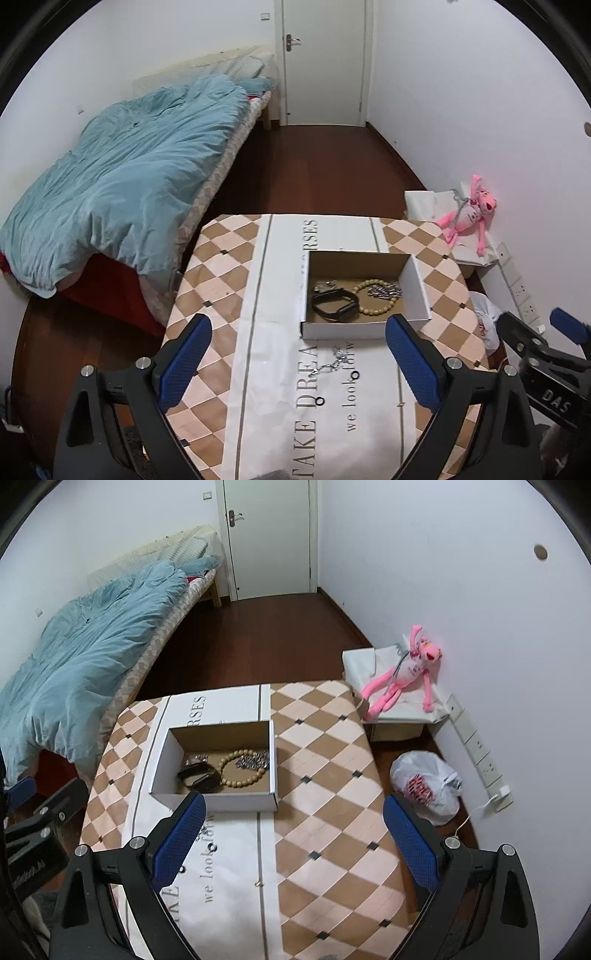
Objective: Organize jewelry
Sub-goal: 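Lift both tools away from the box, then grasp a small black ring with the left tool while the right tool grasps a small gold charm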
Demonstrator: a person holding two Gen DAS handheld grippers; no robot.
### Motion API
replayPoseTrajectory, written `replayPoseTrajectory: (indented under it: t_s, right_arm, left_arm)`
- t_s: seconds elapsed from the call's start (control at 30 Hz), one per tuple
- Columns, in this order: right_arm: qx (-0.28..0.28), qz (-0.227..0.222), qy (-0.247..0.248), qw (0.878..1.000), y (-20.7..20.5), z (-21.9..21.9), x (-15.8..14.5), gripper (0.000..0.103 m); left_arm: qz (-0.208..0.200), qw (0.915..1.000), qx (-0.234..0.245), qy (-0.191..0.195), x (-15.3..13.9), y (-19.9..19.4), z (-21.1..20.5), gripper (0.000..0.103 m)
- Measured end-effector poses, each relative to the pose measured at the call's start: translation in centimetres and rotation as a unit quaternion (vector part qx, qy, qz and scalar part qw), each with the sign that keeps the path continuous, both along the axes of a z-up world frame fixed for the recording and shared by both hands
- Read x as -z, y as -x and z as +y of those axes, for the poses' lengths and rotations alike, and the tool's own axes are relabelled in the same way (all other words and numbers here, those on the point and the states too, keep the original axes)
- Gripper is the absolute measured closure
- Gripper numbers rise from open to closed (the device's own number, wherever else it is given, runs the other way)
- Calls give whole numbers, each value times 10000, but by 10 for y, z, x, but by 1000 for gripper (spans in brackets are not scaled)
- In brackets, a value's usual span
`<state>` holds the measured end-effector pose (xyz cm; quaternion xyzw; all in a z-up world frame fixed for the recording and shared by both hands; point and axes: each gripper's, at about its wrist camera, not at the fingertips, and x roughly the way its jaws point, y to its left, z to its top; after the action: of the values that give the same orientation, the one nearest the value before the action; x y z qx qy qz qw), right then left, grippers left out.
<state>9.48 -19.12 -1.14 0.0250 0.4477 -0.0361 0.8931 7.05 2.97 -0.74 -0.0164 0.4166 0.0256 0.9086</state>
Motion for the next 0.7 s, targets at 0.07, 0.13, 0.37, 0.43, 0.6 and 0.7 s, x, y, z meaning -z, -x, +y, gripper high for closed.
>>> replayPoseTrajectory:
  t_s: [0.07, 0.13, 0.37, 0.43, 0.6, 0.7]
  right_arm:
    - [-53, 198, -81, 9998, 1, 0, 14, 5]
    - [-94, 410, -237, 9988, 2, 1, 32, 5]
    - [-297, 1262, -383, 9908, 3, 17, 141, 14]
    - [-319, 1431, -429, 9883, 4, 20, 166, 22]
    - [-375, 1501, -531, 9865, 12, 27, 198, 48]
    - [-449, 1325, -406, 9893, 18, 35, 203, 69]
  left_arm:
    - [118, 9999, -108, 20, 13, 1, 7, 7]
    - [261, 9993, -259, -62, 31, 4, 15, 7]
    - [1107, 9912, -560, -452, 118, 9, 35, 7]
    - [1330, 9885, -567, -448, 138, 11, 38, 7]
    - [1563, 9854, -551, -388, 160, 17, 39, 7]
    - [1602, 9850, -535, -345, 166, 20, 37, 7]
